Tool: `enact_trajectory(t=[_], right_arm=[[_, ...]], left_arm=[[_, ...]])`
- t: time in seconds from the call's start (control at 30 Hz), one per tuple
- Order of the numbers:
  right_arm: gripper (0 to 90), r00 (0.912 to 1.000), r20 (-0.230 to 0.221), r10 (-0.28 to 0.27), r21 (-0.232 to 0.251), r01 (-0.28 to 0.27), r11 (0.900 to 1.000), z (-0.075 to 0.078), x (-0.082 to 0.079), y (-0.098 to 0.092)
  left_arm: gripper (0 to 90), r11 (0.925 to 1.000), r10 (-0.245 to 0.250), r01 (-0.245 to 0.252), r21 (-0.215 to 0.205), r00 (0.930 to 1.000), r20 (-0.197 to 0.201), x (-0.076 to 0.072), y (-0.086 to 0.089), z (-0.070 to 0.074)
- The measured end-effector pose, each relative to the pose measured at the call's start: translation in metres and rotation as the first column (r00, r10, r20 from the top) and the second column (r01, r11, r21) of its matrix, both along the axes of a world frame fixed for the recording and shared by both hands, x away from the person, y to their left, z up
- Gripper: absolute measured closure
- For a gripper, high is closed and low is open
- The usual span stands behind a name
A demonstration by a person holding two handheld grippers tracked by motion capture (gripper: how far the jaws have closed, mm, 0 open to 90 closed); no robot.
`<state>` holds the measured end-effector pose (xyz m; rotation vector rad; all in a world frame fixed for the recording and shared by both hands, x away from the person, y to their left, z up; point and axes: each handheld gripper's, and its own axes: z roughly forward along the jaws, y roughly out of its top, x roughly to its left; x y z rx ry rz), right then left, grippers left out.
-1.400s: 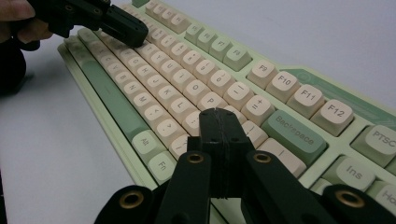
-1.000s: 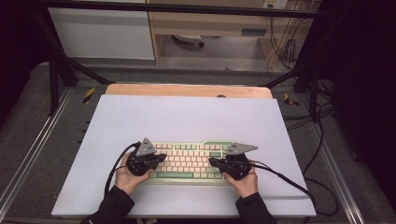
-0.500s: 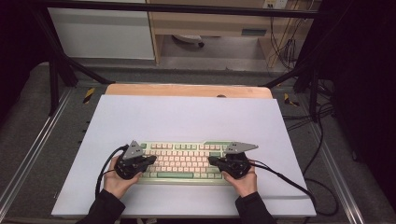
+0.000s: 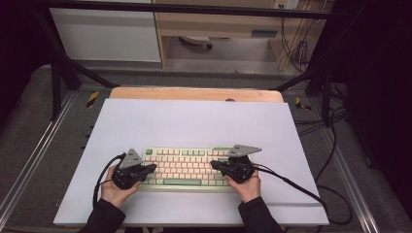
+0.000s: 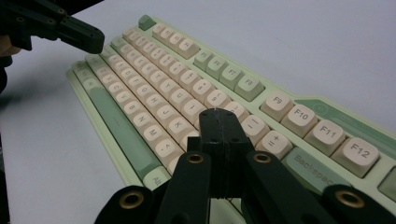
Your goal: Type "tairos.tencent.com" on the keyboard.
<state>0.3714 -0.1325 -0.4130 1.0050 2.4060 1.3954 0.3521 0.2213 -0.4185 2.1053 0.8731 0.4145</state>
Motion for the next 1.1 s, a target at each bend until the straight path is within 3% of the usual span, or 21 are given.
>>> enact_trajectory(t=[0.3,0.53,1.1], right_arm=[[90.0,0.9998,-0.015,-0.014,0.0,0.014,1.0,-0.005,0.008,0.015],[90.0,0.9994,-0.021,-0.027,-0.026,0.026,0.999,-0.01,0.014,0.028],[90.0,0.9992,-0.036,-0.018,-0.064,0.016,0.998,-0.02,0.02,0.041]], left_arm=[[90.0,0.9999,0.007,-0.007,-0.008,1.0,0.0,-0.002,0.005,0.0],[90.0,0.9999,0.009,-0.009,-0.009,1.0,0.0,-0.002,0.006,0.0],[90.0,1.0,0.005,-0.005,-0.007,1.0,-0.003,-0.002,0.006,-0.001]])
